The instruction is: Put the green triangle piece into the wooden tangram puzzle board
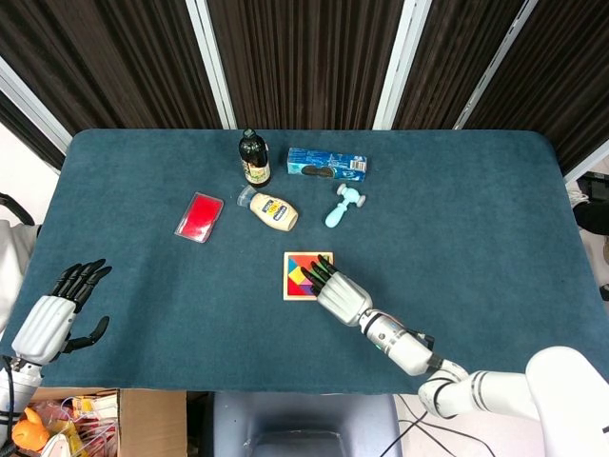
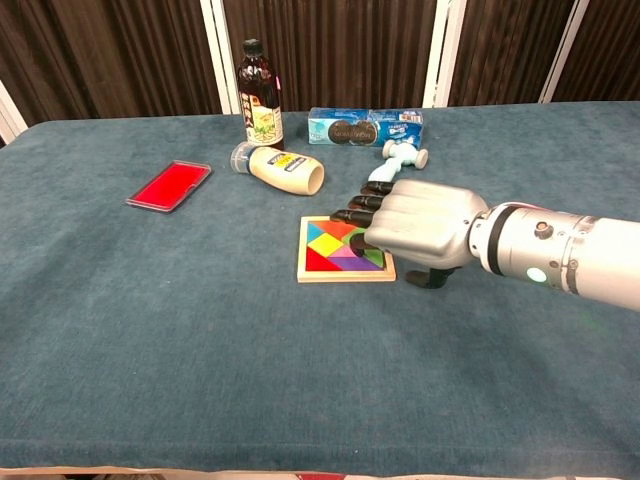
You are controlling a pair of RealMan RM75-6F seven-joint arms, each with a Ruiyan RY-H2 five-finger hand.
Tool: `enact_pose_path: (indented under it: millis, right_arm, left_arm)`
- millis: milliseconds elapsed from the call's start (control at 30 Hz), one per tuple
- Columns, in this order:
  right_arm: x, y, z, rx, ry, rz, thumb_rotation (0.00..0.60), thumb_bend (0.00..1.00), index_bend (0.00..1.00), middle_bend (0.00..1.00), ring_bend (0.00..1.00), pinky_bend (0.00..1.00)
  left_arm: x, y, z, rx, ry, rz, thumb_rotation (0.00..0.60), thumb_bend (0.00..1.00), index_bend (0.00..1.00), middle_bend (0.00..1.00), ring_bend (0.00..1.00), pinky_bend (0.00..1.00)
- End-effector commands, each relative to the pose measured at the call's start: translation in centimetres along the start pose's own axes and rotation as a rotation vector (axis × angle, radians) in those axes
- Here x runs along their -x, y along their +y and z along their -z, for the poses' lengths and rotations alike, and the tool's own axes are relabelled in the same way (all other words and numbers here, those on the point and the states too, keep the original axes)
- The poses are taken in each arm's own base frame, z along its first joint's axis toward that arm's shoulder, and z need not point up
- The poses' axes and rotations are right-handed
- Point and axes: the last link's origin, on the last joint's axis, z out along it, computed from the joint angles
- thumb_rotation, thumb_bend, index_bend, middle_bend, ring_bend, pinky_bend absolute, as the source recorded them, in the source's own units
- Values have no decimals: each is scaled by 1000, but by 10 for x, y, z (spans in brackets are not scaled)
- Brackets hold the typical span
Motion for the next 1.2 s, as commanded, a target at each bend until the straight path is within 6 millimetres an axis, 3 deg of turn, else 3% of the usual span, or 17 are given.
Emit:
enact_pose_path:
  millis: [33, 867, 1200]
  right_arm:
    - [0, 0, 1, 1, -1, 2, 600, 502, 390, 0, 0, 0]
    - [-4, 10, 8, 38, 22, -28, 600, 502, 377, 0, 0, 0]
    - [-3, 23, -12, 92, -11, -59, 600, 502, 299, 0, 0, 0]
  left_arm:
    - [0, 0, 0, 0, -1, 0, 600, 461, 0, 0, 0, 34]
    - [1, 0, -2, -4, -1, -3, 600, 460, 0, 0, 0, 34]
    - [2, 0, -5, -5, -6, -7, 600, 459, 0, 0, 0, 34]
